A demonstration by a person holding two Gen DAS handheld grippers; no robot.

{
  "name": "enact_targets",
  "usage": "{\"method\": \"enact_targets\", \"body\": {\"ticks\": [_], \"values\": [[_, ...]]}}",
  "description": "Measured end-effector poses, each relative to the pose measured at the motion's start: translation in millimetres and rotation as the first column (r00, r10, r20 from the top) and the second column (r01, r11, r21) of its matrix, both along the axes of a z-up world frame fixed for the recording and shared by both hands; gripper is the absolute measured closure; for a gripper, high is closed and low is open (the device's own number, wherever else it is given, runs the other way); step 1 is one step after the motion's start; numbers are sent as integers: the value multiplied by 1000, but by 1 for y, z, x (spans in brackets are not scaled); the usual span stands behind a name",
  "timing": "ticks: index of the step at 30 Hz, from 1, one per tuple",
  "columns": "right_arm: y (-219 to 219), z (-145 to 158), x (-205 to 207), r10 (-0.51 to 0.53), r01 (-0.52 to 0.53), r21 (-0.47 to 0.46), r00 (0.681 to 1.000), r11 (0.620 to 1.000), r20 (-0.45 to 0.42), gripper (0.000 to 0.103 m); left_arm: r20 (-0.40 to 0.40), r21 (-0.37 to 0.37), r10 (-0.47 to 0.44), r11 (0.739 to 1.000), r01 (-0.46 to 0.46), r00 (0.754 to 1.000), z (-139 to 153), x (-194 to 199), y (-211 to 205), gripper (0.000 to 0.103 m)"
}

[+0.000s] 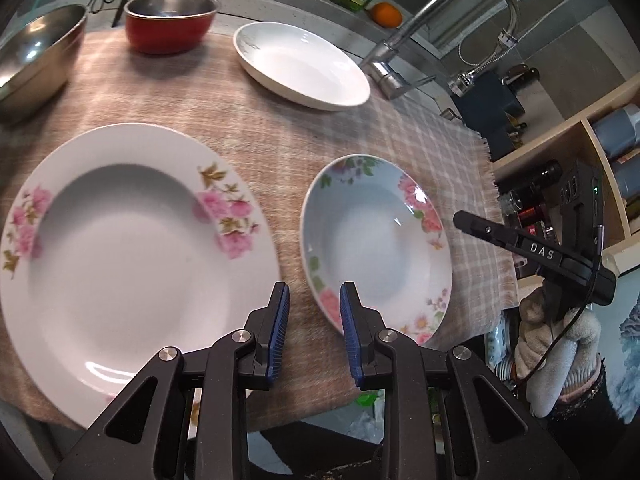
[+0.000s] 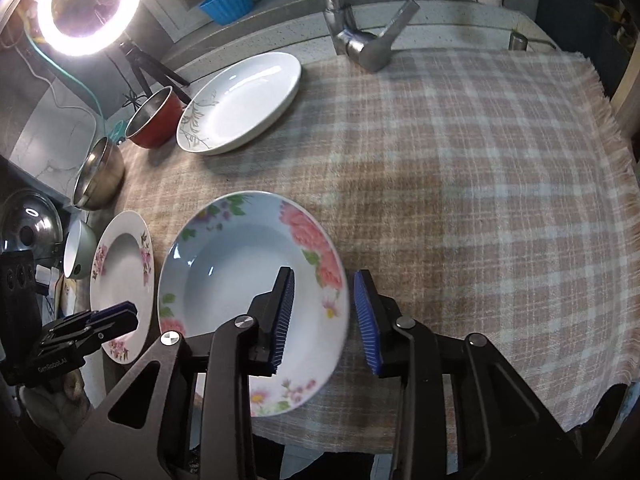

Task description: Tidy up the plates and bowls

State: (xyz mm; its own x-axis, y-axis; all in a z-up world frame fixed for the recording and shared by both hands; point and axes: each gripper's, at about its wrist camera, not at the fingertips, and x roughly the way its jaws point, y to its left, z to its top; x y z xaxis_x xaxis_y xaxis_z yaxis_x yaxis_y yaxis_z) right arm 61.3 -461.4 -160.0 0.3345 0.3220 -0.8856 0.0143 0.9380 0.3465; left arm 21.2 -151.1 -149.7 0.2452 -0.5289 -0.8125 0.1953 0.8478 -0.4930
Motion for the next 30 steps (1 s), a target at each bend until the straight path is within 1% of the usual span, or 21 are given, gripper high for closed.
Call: {"method": "enact_targets", "body": {"ticks": [4,7,10,15,17,23,30], "values": [[-7,-10,0,3,-2,42,1000,999,-25,78,-23,0,2,1000,-2,1000,-8,7,-7,81],[-9,-16,1,13,-10,77,999,997,-39,79,-32,16,4,1000,-4,999,-12,10,-12,81],[-8,-22,4,25,-19,102,998,995,-53,79,-48,13,11,1000,-11,999,-16,13,-16,81],[-6,-31,8,35,-24,133,996,991,-79,79,-54,34,14,999,-12,998,-18,14,-20,81],[-5,-33,9,39,-26,139,995,990,-87,80,-59,39,13,999,-11,998,-19,15,-21,81],[-6,-37,9,45,-31,132,993,991,-105,89,-63,53,14,999,-11,998,-22,19,-25,81],[-7,-39,6,34,-19,136,993,991,-109,90,-57,79,-3,997,7,998,-24,20,-31,81]]}}
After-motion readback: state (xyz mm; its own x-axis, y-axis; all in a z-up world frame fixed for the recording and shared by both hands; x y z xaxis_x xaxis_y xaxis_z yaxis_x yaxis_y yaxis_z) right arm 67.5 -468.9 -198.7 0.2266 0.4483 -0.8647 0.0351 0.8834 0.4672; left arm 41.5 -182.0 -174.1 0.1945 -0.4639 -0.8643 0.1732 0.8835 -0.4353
